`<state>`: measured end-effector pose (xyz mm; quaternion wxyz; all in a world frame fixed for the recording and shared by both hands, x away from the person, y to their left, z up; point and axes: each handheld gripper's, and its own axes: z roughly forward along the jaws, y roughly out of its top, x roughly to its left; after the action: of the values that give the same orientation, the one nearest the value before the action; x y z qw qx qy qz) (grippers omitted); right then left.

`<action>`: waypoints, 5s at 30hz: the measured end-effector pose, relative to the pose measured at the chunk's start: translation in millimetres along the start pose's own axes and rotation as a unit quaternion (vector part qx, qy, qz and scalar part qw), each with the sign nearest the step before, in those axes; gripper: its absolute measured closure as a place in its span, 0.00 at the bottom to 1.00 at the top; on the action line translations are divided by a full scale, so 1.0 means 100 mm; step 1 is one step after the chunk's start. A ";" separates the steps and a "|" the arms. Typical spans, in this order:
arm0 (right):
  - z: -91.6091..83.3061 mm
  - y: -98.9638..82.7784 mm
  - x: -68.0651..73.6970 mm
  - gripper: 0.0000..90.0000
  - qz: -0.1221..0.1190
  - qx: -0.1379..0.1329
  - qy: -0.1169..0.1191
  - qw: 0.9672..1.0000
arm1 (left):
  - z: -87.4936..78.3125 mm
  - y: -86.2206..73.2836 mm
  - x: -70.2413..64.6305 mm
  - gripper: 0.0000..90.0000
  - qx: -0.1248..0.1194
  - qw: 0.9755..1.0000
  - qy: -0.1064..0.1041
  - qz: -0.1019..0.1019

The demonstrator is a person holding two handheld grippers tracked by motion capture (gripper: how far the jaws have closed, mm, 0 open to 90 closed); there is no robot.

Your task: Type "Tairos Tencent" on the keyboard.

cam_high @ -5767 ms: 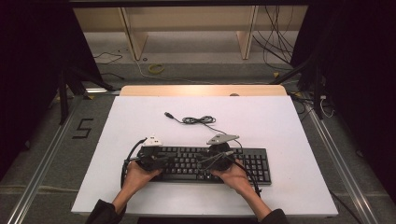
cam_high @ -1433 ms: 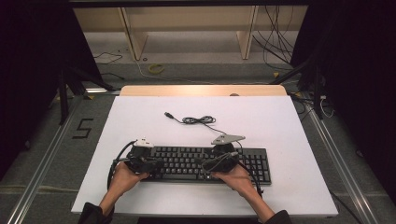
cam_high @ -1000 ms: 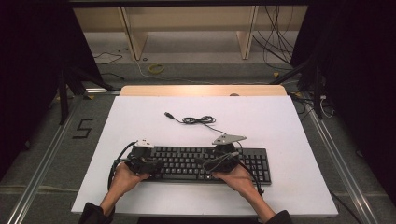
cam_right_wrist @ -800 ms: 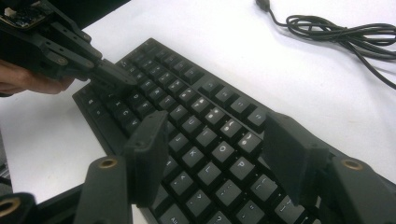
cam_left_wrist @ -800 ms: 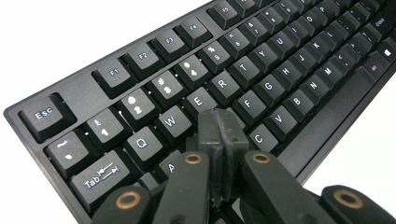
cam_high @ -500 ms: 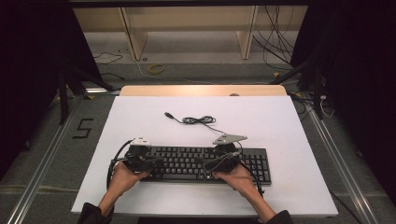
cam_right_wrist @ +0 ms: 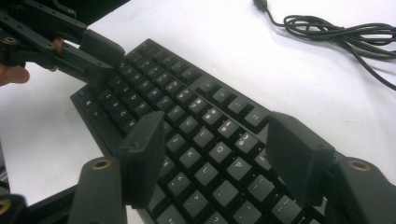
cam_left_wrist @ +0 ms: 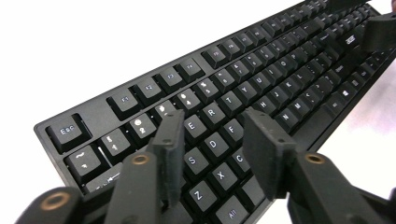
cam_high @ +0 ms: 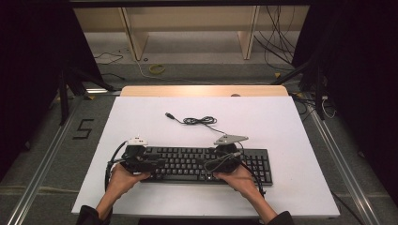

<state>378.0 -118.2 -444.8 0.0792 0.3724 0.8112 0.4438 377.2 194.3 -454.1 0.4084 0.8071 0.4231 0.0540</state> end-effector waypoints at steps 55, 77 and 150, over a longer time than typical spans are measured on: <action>0.35 -0.23 0.37 1.00 -0.061 0.077 0.048 0.994 | -0.20 -0.29 -0.06 0.37 -0.044 0.999 0.004 -0.020; 0.37 -0.25 0.39 0.99 -0.055 0.070 0.045 0.995 | -0.21 -0.31 -0.03 0.37 -0.045 0.999 0.007 -0.023; 0.75 0.22 0.33 1.00 -0.039 0.055 0.028 0.997 | -0.18 -0.37 0.10 0.99 0.027 0.999 0.040 -0.015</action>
<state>400.7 -39.1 -465.8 0.0530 0.3312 0.8502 0.4057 352.2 224.0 -471.1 0.3700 0.8082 0.4528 0.0691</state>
